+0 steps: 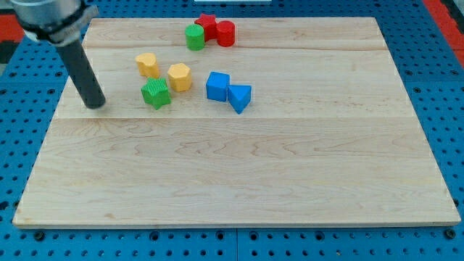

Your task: Place the green star above the yellow hexagon

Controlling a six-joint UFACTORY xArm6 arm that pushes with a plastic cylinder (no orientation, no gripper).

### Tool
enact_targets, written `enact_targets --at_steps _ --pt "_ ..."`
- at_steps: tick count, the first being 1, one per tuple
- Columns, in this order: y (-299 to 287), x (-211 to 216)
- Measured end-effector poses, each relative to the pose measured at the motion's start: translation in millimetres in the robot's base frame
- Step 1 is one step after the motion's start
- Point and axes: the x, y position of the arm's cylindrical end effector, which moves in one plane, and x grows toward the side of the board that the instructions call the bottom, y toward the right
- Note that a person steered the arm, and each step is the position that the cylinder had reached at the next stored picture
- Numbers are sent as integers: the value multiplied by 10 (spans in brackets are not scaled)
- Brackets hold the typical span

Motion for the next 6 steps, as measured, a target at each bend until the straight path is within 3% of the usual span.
enact_targets --at_steps 1,2,3,4,6 --pt "603 356" --pt "1170 366" --pt "1330 70" --pt "1246 -203" --pt "210 -511"
